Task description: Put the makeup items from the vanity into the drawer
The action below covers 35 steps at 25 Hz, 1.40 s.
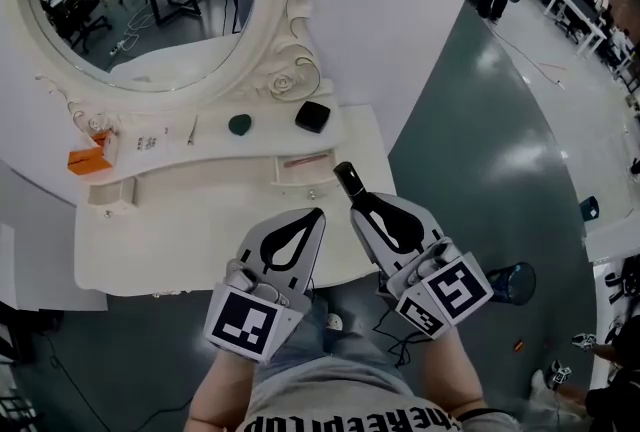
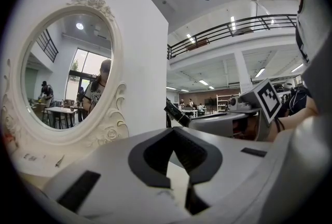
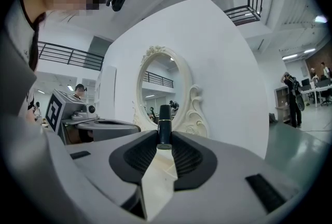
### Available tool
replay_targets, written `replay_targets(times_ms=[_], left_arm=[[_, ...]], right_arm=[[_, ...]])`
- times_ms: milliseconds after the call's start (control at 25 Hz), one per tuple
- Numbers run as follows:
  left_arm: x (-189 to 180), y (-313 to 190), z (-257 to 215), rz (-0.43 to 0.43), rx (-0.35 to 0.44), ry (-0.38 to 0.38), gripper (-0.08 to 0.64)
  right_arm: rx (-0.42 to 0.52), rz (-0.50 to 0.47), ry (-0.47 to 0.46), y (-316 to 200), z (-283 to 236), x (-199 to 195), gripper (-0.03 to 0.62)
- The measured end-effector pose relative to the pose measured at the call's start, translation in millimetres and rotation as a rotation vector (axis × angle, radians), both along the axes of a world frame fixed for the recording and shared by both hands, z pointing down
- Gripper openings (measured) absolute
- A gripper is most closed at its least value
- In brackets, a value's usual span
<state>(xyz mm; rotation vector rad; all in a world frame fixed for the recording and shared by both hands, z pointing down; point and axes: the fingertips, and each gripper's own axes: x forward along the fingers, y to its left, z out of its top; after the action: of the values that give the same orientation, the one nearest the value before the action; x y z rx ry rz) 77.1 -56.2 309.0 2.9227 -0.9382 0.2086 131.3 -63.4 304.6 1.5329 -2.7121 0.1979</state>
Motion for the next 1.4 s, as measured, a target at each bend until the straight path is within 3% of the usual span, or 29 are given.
replay_targets(times_ms=[880, 1400], left_arm=[[-33, -82, 17, -0.082, -0.049, 0.009, 0.014], [-63, -111, 43, -0.114, -0.099, 0.006, 0.014]], right_arm=[[-0.074, -0.052, 0.050, -93, 32, -24, 0.103], [-0.186, -0.067, 0.115, -124, 87, -47, 0.103]])
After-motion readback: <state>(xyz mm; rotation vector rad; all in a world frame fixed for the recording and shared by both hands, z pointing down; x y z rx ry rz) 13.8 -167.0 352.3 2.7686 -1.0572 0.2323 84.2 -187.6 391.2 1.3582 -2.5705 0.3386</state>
